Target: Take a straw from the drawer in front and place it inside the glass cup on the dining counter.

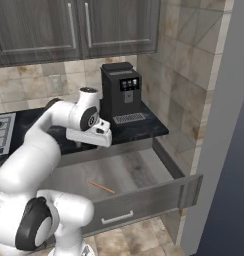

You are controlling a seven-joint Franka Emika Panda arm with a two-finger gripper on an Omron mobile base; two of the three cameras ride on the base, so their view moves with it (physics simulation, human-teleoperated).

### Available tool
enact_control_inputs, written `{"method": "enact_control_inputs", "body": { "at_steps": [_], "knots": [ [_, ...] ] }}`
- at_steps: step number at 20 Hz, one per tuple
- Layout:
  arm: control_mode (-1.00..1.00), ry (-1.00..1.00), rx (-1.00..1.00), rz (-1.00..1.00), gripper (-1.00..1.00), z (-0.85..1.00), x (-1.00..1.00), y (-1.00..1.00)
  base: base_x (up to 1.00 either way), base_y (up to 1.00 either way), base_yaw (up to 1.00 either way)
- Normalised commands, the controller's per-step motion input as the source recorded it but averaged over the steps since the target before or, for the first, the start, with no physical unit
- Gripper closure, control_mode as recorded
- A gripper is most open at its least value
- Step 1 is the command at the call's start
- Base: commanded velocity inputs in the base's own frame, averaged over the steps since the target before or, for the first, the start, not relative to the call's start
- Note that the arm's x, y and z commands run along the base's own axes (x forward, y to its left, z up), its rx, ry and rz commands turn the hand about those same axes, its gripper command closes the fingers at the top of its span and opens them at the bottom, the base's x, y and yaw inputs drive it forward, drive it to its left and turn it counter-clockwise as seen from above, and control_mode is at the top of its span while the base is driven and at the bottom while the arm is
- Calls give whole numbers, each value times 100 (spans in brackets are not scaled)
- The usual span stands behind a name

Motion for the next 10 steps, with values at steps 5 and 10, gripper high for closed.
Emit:
{"method": "enact_control_inputs", "body": {
  "at_steps": [5,10],
  "knots": [
    [-100,0,-7,50,-100,-31,9,24,0,0,0],
    [-100,0,-4,50,-100,-46,7,31,0,0,0]
  ]
}}
